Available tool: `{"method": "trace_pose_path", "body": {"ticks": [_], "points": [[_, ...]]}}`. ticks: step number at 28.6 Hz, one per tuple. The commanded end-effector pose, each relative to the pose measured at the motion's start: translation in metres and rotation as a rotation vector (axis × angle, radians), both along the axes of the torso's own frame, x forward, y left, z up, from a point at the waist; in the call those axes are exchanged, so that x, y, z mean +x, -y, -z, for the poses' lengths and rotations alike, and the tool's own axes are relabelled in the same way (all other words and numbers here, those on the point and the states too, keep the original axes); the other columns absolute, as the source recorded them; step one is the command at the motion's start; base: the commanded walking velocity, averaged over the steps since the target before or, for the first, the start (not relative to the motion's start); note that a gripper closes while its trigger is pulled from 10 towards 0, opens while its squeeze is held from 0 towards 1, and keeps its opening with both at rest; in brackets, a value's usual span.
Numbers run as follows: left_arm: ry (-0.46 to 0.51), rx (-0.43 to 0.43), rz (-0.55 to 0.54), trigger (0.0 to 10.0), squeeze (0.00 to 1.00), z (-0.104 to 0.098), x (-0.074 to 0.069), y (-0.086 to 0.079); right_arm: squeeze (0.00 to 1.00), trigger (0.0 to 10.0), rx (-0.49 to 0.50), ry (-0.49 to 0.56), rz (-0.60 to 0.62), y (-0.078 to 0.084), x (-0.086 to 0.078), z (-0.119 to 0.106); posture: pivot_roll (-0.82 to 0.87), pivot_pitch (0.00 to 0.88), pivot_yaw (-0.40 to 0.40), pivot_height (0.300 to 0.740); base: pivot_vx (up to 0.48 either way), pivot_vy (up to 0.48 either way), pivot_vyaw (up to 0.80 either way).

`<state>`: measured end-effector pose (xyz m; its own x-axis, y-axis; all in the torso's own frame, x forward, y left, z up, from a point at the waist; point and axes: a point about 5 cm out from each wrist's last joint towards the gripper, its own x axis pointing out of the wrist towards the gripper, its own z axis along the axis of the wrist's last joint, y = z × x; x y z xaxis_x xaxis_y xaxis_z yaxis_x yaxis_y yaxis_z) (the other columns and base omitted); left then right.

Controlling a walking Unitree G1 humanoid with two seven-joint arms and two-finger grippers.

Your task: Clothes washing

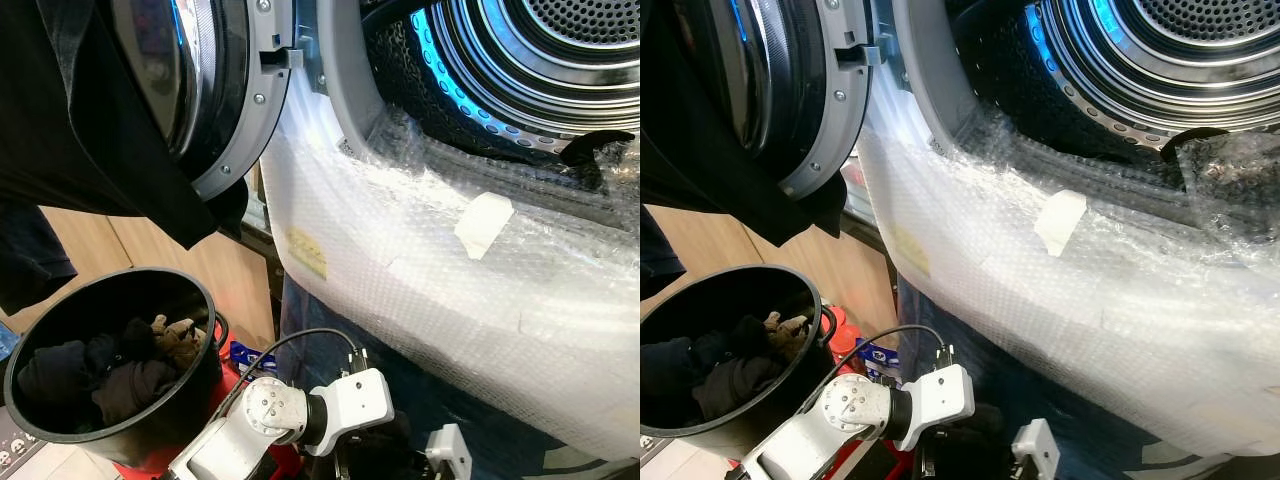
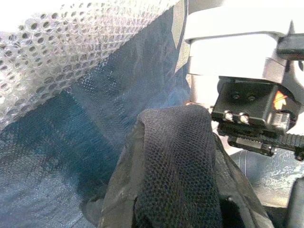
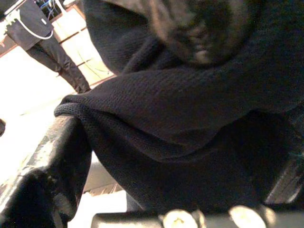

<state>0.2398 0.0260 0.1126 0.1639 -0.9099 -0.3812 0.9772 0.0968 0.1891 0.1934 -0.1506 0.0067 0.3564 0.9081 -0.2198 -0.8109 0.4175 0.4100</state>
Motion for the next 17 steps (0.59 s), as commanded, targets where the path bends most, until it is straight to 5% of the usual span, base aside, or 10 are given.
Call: {"method": "trace_pose_path", "body": {"ticks": [1, 8, 14, 15, 17], "points": [[0.028, -0.024, 0.02, 0.0, 0.0, -0.004, 0.0, 0.006, 1.0, 10.0, 0.007, -0.001, -0.044, -0.009, -0.004, -0.002, 0.02, 0.075, 0.004, 0.74, 0.0, 0.0, 0.0], [0.07, -0.062, 0.013, 0.0, 0.0, -0.011, 0.005, 0.016, 1.0, 10.0, 0.002, -0.006, -0.03, -0.027, 0.003, 0.001, 0.02, 0.065, -0.001, 0.74, 0.0, 0.0, 0.0], [0.094, -0.115, 0.006, 0.0, 0.0, -0.023, 0.01, 0.026, 1.0, 10.0, -0.087, -0.063, 0.11, -0.031, 0.02, 0.013, 0.03, 0.086, -0.008, 0.74, 0.0, 0.0, 0.0], [0.094, -0.123, 0.008, 0.0, 0.0, -0.025, 0.01, 0.027, 0.0, 10.0, -0.087, -0.083, 0.166, -0.032, 0.026, 0.014, 0.03, 0.088, -0.011, 0.74, 0.0, 0.0, 0.0], [0.097, -0.126, 0.009, 0.0, 0.0, -0.026, 0.01, 0.027, 0.0, 10.0, -0.081, -0.084, 0.202, -0.032, 0.03, 0.013, 0.03, 0.092, -0.012, 0.74, 0.0, 0.0, 0.0]]}}
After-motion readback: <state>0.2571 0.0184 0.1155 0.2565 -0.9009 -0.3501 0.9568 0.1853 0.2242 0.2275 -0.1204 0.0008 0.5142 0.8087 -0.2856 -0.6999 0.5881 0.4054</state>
